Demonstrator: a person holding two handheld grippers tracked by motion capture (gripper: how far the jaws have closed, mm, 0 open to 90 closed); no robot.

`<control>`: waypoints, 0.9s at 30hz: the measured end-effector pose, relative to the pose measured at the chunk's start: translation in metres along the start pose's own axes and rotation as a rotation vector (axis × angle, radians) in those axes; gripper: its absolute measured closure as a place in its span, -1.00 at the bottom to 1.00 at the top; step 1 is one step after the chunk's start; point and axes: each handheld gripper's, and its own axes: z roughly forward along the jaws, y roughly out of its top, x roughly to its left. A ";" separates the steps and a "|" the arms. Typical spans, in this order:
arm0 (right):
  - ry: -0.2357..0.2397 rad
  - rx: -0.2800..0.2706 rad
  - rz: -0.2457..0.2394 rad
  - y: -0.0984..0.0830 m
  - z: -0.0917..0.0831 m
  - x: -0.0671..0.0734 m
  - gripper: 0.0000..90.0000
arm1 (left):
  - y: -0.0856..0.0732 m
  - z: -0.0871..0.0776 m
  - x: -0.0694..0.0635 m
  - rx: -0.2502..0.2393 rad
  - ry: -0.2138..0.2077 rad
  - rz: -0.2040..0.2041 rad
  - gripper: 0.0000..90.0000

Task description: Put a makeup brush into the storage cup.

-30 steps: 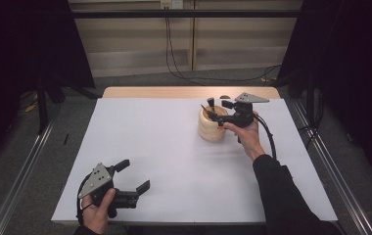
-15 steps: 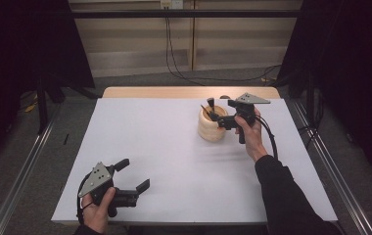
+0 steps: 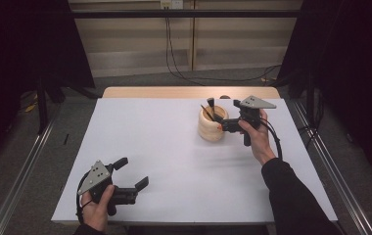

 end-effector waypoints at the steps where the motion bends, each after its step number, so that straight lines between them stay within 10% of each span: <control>1: -0.002 0.003 -0.003 0.000 -0.002 0.000 -0.99 | 0.000 0.000 -0.001 -0.006 0.004 -0.006 -0.99; 27: -0.069 0.007 -0.037 -0.018 -0.059 0.010 -0.95 | -0.001 -0.005 -0.001 -0.034 0.014 -0.028 -0.99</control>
